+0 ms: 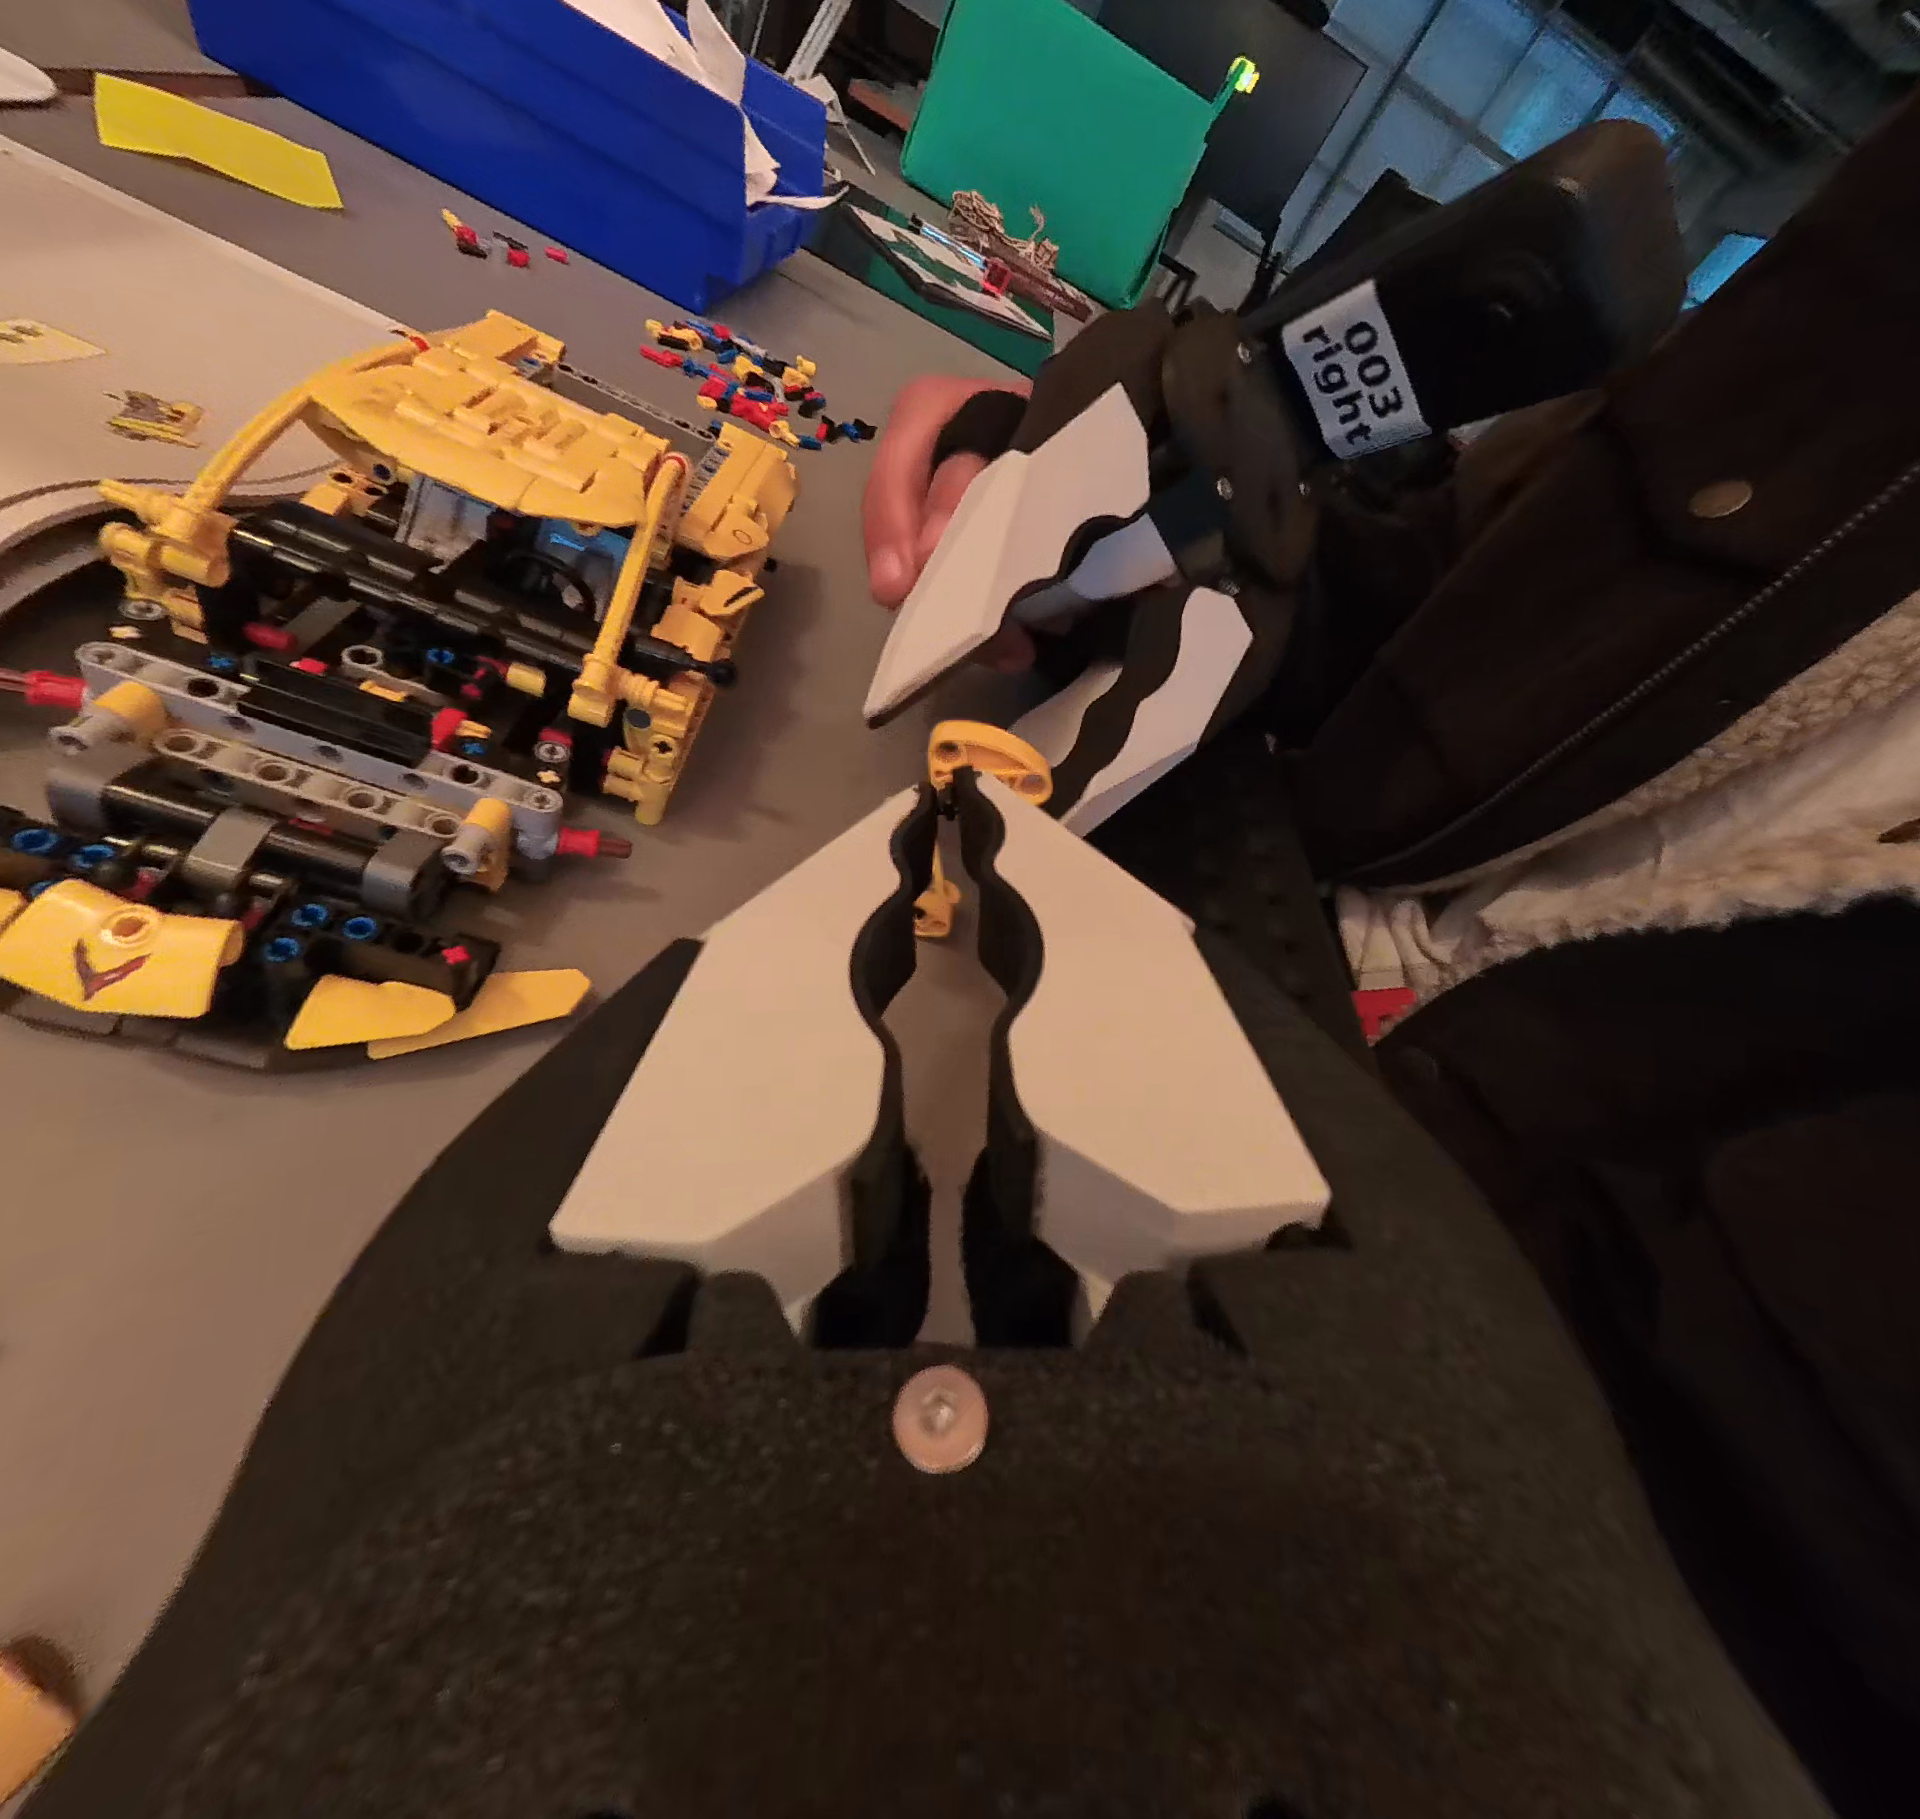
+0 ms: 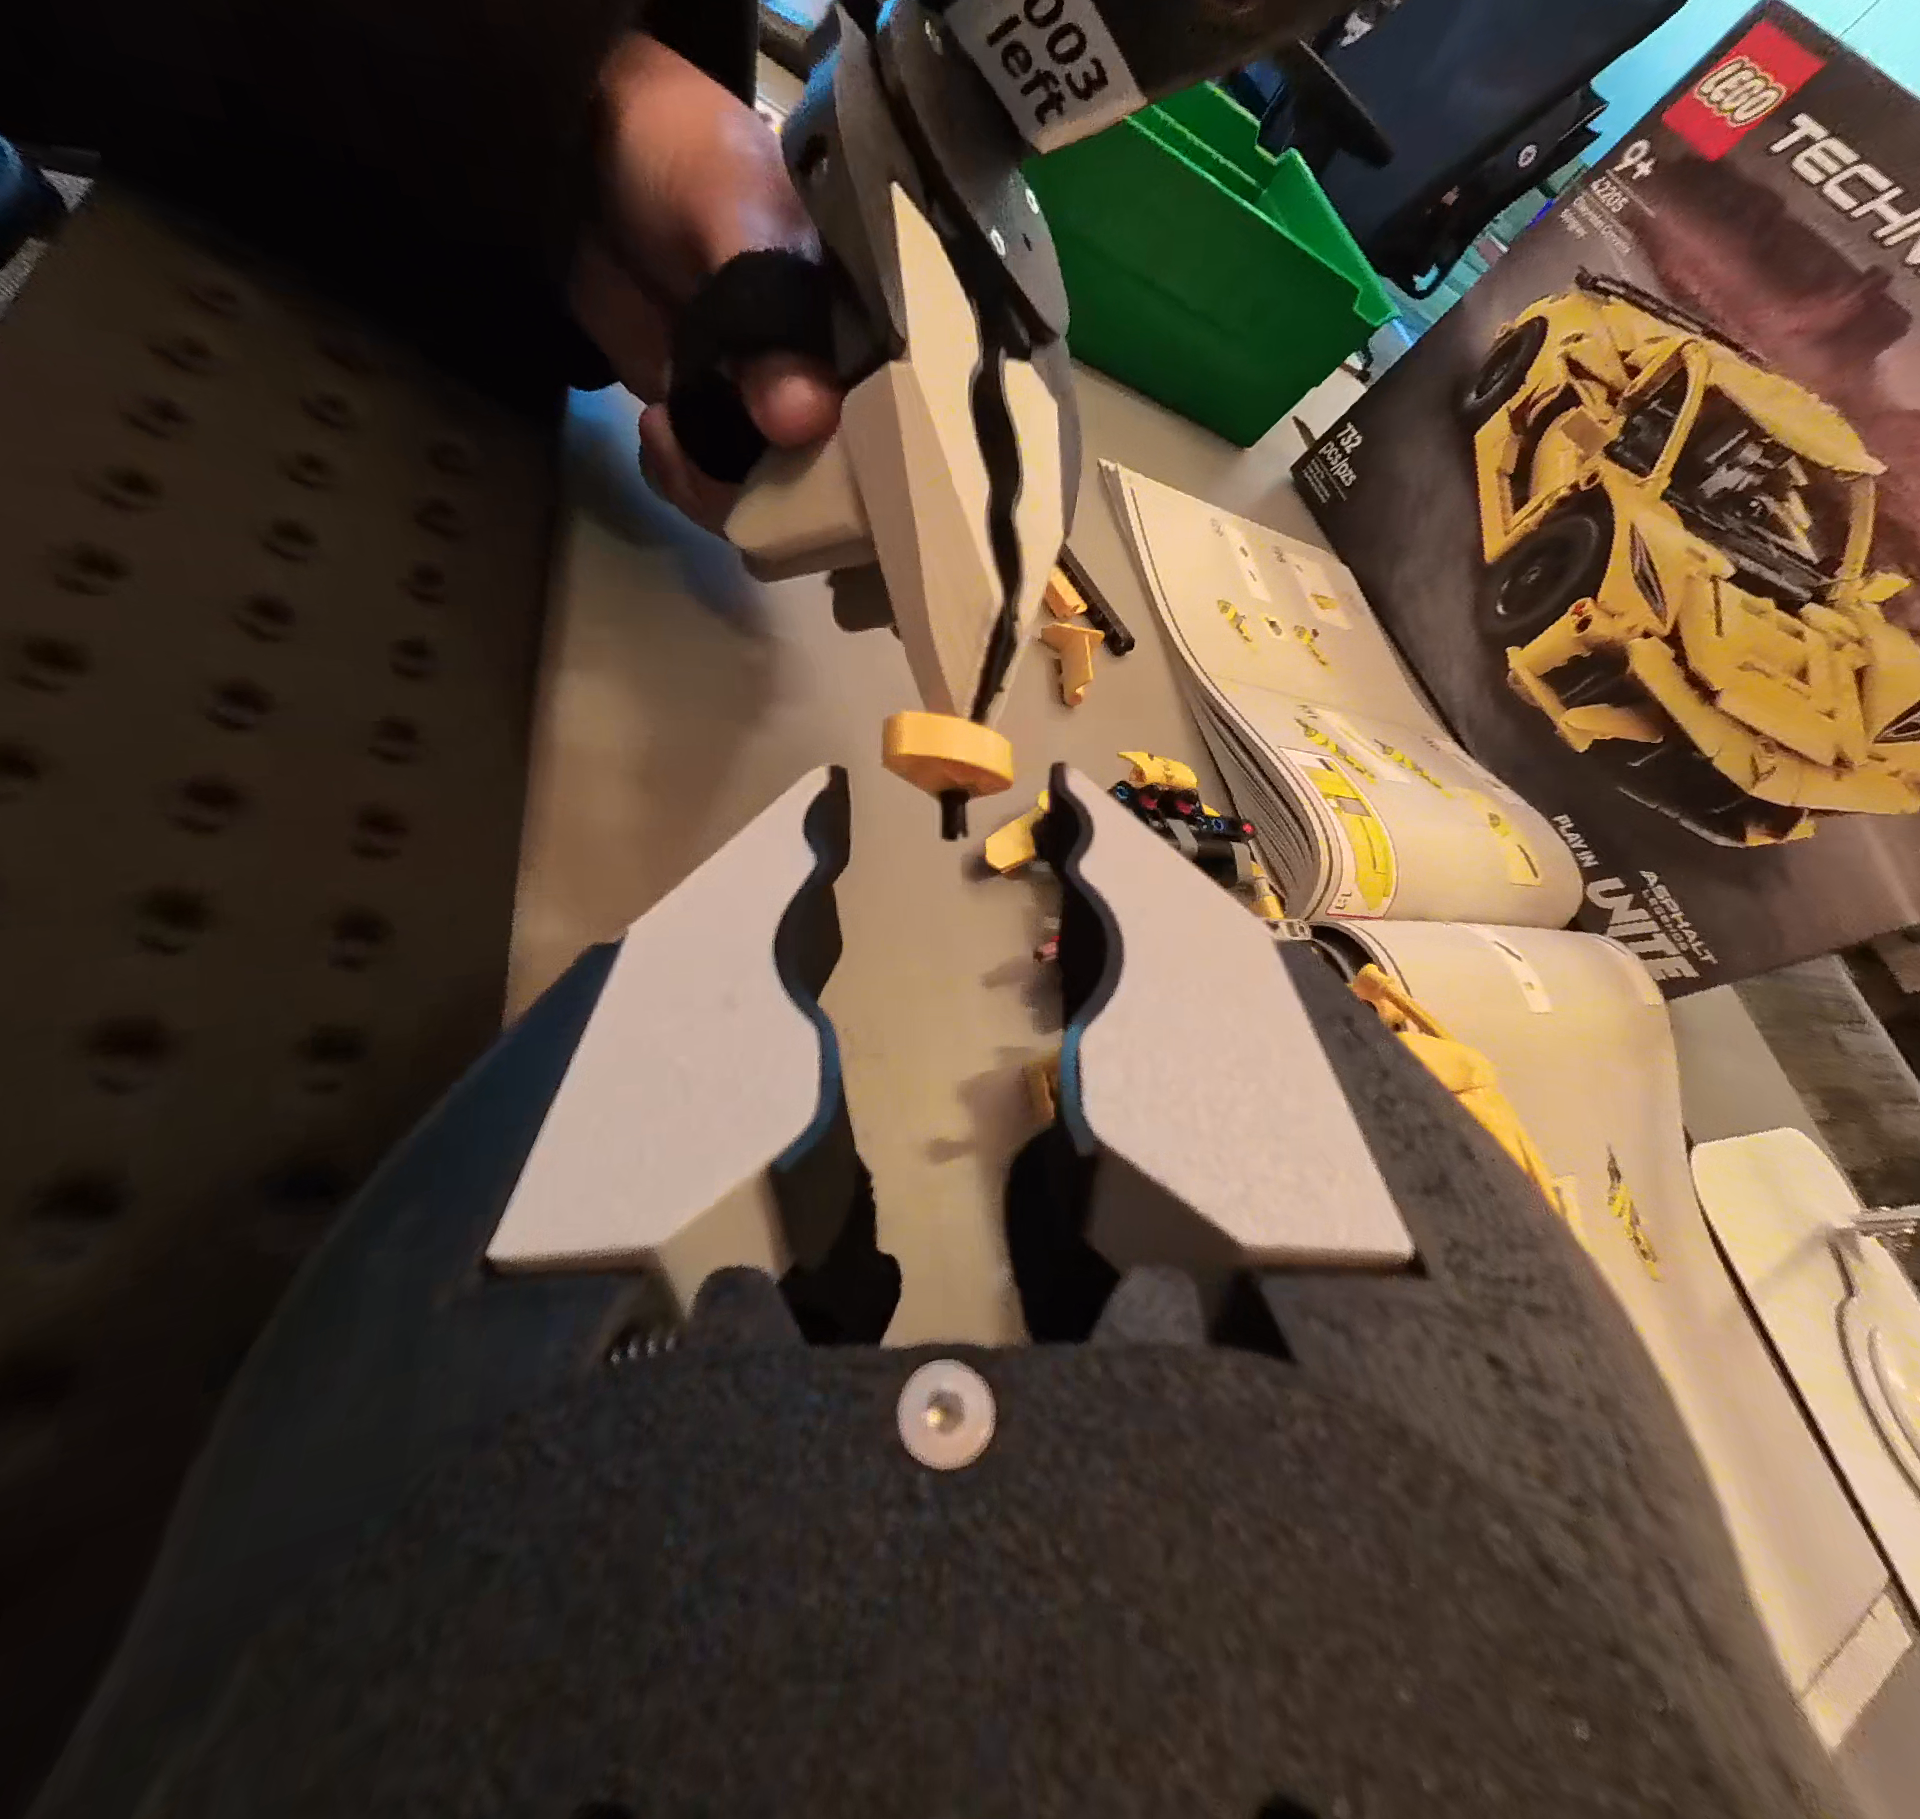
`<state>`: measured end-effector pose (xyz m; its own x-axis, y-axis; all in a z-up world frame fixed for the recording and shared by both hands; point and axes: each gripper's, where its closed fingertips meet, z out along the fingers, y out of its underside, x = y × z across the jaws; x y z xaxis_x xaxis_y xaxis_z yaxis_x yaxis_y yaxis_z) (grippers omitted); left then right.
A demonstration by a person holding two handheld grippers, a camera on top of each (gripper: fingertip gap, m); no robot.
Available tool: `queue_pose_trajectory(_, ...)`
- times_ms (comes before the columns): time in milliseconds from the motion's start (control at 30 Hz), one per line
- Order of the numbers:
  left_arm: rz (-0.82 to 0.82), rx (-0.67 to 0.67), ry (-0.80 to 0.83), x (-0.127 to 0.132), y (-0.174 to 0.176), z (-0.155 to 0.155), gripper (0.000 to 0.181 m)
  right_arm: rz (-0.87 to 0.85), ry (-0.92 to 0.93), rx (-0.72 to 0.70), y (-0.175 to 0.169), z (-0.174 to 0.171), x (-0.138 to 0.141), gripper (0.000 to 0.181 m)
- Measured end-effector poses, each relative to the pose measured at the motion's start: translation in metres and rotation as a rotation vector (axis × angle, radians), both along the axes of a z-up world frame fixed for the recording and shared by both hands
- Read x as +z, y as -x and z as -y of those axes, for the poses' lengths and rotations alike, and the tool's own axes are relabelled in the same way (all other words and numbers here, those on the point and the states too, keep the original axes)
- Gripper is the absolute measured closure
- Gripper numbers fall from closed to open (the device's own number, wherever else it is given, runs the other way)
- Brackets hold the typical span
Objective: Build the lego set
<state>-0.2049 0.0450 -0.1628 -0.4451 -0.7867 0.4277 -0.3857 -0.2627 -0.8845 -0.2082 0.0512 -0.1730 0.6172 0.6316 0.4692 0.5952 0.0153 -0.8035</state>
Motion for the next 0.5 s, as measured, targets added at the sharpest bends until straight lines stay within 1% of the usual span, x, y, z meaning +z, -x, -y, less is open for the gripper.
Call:
queue_pose_trajectory(33,-0.007,-0.009,0.007,-0.001,0.000,0.002,0.178,0.011,-0.001,-0.001,0.000,0.000,-0.001,0.147)
queue_pose_trajectory(67,-0.013,-0.009,0.005,-0.002,-0.001,0.002,0.178,0.024,-0.017,-0.001,0.000,0.001,0.000,0.159)
queue_pose_trajectory(100,-0.016,-0.010,0.002,-0.003,-0.001,0.003,0.177,0.035,-0.045,-0.003,0.000,0.001,0.003,0.164)
queue_pose_trajectory(167,-0.012,-0.009,0.017,-0.002,-0.001,0.003,0.178,0.049,-0.057,-0.013,-0.002,0.000,0.003,0.165)
queue_pose_trajectory(267,0.009,-0.025,0.072,0.005,-0.001,0.005,0.176,0.030,-0.091,-0.014,-0.002,0.001,0.012,0.167)
queue_pose_trajectory(500,0.041,-0.036,0.096,0.011,0.000,0.007,0.176,0.033,-0.133,-0.014,-0.001,0.002,0.018,0.167)
